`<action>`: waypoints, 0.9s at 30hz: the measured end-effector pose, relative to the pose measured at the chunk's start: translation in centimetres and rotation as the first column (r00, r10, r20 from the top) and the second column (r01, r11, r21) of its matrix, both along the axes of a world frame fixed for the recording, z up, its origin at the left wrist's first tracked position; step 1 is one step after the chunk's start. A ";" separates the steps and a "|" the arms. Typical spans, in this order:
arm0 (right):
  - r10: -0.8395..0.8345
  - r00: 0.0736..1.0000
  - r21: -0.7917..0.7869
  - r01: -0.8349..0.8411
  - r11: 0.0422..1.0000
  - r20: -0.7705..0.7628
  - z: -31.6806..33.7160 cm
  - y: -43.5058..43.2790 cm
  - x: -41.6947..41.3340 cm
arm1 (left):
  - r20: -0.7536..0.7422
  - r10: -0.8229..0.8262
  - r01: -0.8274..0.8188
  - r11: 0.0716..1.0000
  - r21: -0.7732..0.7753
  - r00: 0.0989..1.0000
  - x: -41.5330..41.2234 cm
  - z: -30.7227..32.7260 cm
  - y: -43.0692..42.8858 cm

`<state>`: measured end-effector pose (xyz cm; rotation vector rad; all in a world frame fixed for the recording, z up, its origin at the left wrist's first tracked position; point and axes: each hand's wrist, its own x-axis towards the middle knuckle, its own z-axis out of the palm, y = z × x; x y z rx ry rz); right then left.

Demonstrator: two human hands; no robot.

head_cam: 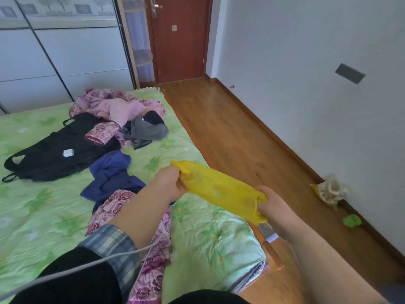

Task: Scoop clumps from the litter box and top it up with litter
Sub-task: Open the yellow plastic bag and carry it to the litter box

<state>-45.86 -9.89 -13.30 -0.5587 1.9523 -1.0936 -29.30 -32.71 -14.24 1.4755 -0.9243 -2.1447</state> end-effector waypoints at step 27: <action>-0.310 0.759 -0.175 0.483 0.858 0.572 -0.6 46.0 -17.8 | -0.083 -0.594 0.584 0.804 -0.115 0.801 -29.7 -2.5 37.7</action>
